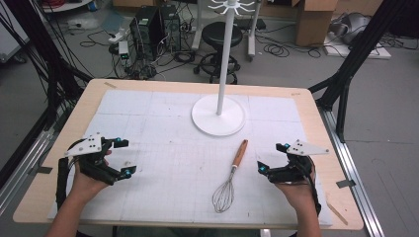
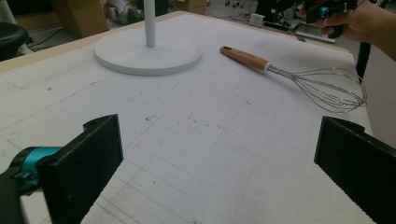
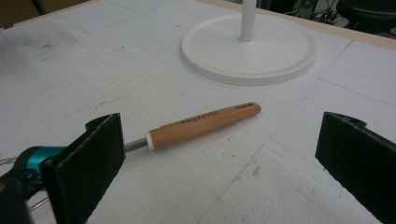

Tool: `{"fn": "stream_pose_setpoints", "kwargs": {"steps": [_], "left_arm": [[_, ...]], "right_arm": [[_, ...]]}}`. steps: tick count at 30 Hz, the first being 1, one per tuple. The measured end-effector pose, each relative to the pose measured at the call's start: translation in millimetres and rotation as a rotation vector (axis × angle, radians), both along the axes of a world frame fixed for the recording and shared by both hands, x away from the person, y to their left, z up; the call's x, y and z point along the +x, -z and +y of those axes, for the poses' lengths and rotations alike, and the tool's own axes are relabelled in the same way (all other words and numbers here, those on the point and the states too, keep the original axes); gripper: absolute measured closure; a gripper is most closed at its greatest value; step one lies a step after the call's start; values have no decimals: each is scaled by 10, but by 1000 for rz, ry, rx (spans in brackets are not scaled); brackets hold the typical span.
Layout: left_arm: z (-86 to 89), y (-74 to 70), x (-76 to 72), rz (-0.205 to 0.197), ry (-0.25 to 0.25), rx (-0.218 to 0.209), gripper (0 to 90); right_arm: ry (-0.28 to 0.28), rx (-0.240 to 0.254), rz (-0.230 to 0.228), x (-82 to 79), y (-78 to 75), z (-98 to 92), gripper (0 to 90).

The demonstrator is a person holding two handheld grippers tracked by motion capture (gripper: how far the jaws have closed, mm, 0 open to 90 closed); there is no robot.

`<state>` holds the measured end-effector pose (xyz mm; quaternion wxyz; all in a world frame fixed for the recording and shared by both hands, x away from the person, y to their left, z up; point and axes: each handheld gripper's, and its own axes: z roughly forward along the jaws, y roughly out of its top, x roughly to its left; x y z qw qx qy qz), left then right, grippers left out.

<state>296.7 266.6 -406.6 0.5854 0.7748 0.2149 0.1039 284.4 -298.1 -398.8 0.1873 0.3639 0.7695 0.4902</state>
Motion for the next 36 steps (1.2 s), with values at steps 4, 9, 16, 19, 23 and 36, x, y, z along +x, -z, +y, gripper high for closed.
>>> {"fn": "stream_pose_setpoints", "kwargs": {"steps": [4,9,16,19,23,36], "left_arm": [[-2,12,17,3,-4,-6,17],[-14,20,23,2,0,-11,17],[11,8,22,-3,-1,-14,17],[18,4,19,-4,-1,-10,17],[2,8,7,0,5,-1,17],[13,6,11,-2,3,0,17]], "right_arm": [[3,7,6,-5,10,-27,2],[8,-6,4,-30,12,-36,2],[9,-12,4,-37,1,-4,2],[7,-14,9,-34,3,-5,2],[6,-14,9,-22,8,1,2],[6,-29,5,-12,-16,57,2]]}}
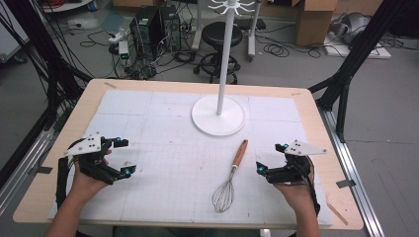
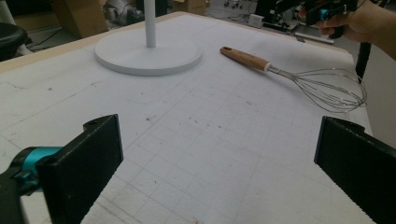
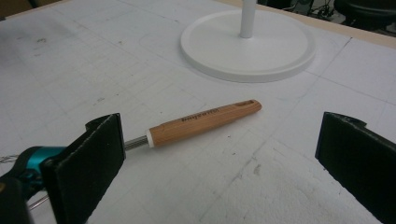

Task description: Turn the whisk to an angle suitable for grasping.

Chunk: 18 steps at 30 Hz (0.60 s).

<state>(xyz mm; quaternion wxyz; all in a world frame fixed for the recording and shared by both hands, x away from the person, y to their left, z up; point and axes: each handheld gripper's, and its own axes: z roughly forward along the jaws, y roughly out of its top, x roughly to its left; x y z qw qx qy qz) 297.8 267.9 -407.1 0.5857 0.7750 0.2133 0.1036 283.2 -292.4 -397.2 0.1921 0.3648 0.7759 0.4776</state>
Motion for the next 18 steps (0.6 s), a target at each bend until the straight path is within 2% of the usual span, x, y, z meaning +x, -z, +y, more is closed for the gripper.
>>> {"fn": "stream_pose_setpoints", "kwargs": {"steps": [10,18], "left_arm": [[7,-4,0,0,-4,-8,17],[25,-8,15,-3,-9,-18,17]], "right_arm": [[5,-11,-6,2,-65,87,2],[41,-61,19,112,-233,306,2]]}}
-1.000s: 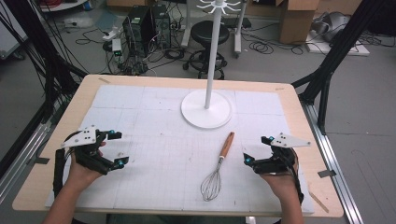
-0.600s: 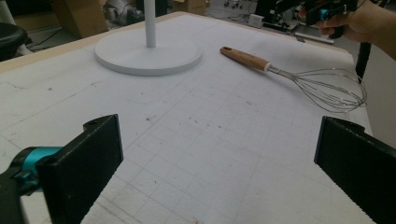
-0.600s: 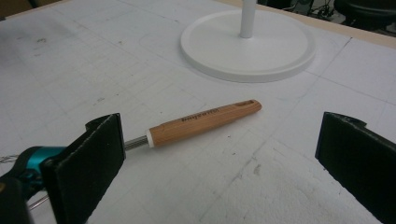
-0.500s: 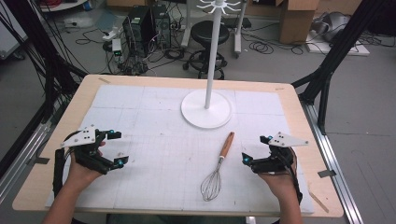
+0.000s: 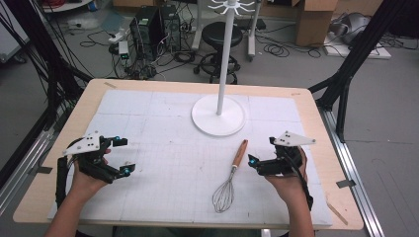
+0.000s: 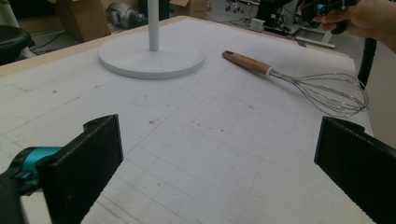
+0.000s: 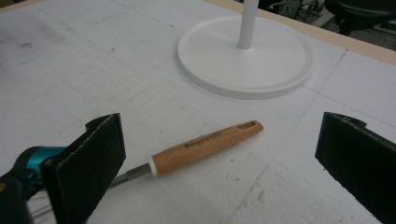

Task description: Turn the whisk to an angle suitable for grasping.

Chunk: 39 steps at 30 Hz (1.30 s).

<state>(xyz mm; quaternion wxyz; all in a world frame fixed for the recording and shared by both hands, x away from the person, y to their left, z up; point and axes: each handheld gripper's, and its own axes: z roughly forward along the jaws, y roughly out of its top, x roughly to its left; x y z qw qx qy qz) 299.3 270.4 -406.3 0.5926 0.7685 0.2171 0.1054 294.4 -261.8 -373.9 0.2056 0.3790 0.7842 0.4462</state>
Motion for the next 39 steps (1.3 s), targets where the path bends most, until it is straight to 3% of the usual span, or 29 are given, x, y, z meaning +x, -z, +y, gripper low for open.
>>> {"fn": "stream_pose_setpoints", "kwargs": {"steps": [3,10,19,24,33,39], "left_arm": [[3,-1,5,-1,0,-6,17],[5,4,13,0,1,-3,17],[-6,9,11,0,5,2,17],[-4,9,11,1,5,0,17],[-10,17,16,5,10,3,17],[-14,23,19,6,9,6,17]], "right_arm": [[22,-44,17,74,-84,127,2],[87,-69,83,226,-128,303,2],[161,-143,170,376,35,500,2],[226,-177,252,454,194,570,4],[243,-223,350,491,457,615,47],[245,-222,377,506,519,629,80]]}}
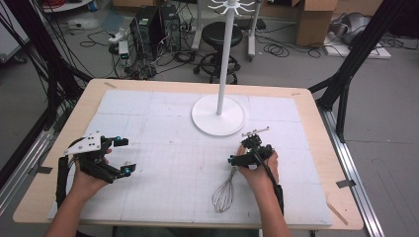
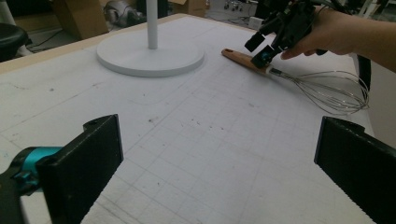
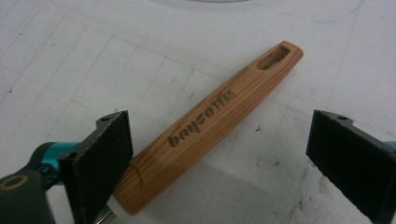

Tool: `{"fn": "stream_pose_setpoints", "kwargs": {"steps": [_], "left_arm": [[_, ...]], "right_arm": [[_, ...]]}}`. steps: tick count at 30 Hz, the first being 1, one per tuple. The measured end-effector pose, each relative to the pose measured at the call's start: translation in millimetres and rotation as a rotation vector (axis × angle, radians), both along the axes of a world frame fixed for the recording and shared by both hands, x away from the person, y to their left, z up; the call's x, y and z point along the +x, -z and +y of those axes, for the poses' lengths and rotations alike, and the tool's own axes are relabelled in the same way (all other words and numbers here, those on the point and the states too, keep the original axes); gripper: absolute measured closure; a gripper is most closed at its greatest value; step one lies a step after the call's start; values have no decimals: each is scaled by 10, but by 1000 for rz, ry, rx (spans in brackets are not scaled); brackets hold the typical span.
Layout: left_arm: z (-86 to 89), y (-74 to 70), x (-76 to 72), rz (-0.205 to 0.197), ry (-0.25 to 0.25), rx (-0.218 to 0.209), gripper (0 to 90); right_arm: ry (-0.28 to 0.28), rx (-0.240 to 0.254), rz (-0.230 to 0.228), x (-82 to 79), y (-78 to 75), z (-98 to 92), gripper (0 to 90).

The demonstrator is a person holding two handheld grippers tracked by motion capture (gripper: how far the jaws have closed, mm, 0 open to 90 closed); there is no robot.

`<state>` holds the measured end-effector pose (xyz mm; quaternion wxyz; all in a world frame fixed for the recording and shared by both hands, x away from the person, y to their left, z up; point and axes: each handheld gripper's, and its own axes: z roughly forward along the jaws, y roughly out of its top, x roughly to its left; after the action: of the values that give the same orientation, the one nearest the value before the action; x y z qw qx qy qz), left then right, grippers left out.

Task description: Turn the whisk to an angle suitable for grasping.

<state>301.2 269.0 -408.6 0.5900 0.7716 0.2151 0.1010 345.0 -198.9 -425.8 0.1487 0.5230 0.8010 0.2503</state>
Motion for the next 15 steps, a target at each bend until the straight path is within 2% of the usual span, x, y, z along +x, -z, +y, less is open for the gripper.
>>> {"fn": "stream_pose_setpoints", "kwargs": {"steps": [2,5,6,11,15], "left_arm": [[-2,2,1,1,1,1,17],[-3,3,1,1,1,3,16],[-4,4,-1,2,1,2,17],[-2,5,2,2,2,2,17],[-2,5,3,2,3,1,17]], "right_arm": [[-5,21,17,-10,7,23,159],[-10,12,27,-17,34,70,175],[6,10,37,-28,45,100,197],[28,-16,28,-39,51,151,204],[32,-30,42,-37,42,169,220]]}}
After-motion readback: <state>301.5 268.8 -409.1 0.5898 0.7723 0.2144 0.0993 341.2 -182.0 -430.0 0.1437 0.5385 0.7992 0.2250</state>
